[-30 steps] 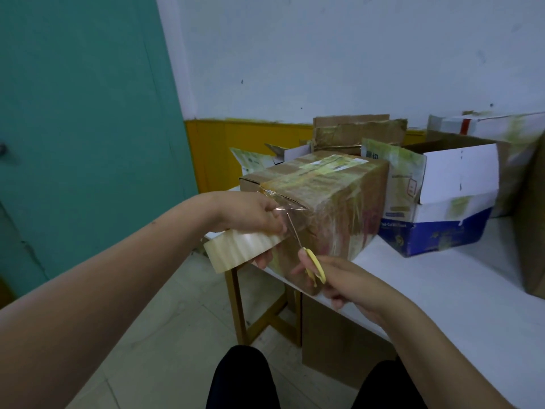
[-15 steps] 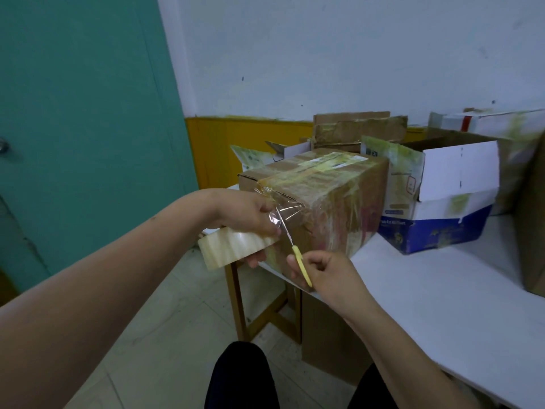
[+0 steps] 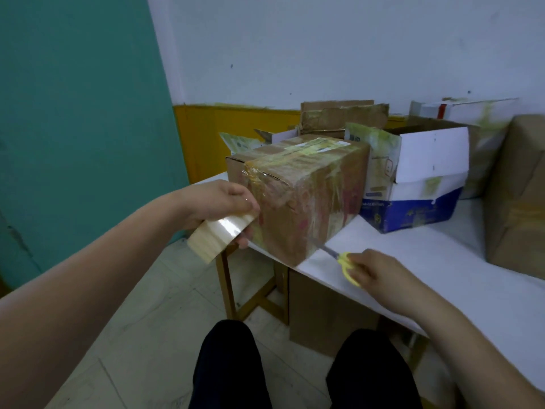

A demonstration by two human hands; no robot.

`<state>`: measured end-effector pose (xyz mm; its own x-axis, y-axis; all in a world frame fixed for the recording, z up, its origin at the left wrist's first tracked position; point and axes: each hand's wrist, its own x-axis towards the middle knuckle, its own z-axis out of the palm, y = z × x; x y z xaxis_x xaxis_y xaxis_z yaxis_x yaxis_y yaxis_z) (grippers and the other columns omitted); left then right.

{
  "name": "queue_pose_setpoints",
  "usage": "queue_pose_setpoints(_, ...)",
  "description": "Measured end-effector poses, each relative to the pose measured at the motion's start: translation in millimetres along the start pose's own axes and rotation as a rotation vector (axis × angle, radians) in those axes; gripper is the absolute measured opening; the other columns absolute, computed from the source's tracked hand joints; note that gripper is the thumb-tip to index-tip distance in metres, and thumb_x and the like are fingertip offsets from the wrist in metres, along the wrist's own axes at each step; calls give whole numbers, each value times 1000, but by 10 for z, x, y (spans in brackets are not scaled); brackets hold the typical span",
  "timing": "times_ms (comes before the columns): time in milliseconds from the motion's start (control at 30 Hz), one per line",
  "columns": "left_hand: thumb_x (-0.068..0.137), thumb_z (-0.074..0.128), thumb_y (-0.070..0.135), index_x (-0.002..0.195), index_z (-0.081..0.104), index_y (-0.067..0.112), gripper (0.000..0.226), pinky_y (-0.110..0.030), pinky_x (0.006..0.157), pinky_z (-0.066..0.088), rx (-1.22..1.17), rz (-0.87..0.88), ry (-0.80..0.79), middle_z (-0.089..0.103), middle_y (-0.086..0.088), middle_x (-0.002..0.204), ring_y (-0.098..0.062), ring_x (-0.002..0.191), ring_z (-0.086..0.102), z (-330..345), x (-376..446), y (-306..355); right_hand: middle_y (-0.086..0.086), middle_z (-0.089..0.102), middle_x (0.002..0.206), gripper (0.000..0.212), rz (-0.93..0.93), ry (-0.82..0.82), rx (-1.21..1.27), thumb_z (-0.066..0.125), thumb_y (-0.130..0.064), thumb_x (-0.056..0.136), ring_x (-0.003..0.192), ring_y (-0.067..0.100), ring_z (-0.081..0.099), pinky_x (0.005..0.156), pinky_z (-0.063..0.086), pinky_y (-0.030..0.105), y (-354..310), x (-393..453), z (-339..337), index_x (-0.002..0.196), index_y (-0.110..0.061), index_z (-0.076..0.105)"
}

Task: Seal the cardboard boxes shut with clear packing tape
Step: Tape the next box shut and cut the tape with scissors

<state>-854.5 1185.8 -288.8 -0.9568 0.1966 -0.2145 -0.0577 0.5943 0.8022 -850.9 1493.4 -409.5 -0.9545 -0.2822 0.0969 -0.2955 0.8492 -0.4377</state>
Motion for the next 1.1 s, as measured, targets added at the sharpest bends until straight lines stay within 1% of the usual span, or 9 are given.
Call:
queue_pose_setpoints(167,103,57,19,117,59,3,21,-48,79,60,-4,60,53,71,-33,98,-48,80,71,205,89,-28,14,65,102,31,272,192,-270,63,-35,93,101,34,62,72,41,35,476,18,-85,108,-10,54)
queue_pose_setpoints(367,103,58,22,113,64,9,18,-52,84,60,-80,37,67,75,-23,92,-38,81,75,286,144,-113,6,60,112,22,300,124,-595,51,-17,95,109,24,56,83,48,31,392,0,-8,111,-12,65)
queue_pose_setpoints(467,102,58,22,114,64,9,19,-41,73,62,-115,19,87,75,-24,92,-37,78,76,249,119,-144,9,64,112,31,105,396,-458,48,-32,101,105,27,54,85,46,36,139,139,-59,112,-11,67)
queue_pose_setpoints(567,102,60,21,114,64,6,20,-38,70,62,-154,9,107,75,-24,92,-37,78,75,230,100,-192,10,56,139,48,-229,642,-154,38,-40,105,124,30,50,101,44,42,-386,435,-186,141,-12,51)
queue_pose_setpoints(633,101,61,19,113,64,4,20,-37,69,61,-180,28,122,75,-24,91,-35,75,75,231,99,-228,4,41,155,54,-352,613,-149,26,-44,107,140,24,37,116,30,40,-732,730,-259,152,-17,36)
queue_pose_setpoints(700,100,61,17,111,65,4,17,-27,62,58,-196,40,150,73,-22,92,-29,71,75,245,90,-258,2,44,154,53,-423,551,-204,23,-43,108,142,19,37,122,21,37,-948,1012,-238,150,-18,41)
queue_pose_setpoints(767,100,61,17,109,66,5,15,-21,57,56,-214,34,183,73,-21,93,-25,69,75,254,80,-299,4,63,134,47,-470,602,-218,31,-41,106,128,21,53,119,26,39,-1007,1217,-139,133,-15,61)
queue_pose_setpoints(867,100,62,18,110,66,5,17,-32,62,59,-264,28,183,74,-26,92,-33,72,75,229,89,-387,4,72,113,40,-525,806,-187,44,-36,102,109,23,63,108,39,39,-972,1322,14,114,-10,71)
queue_pose_setpoints(1100,96,69,25,104,70,10,17,-33,67,59,-294,88,223,76,-18,94,-32,74,75,333,47,-360,3,65,120,49,-401,818,-301,76,-39,82,115,24,56,105,34,37,-1030,1213,133,122,-15,62)
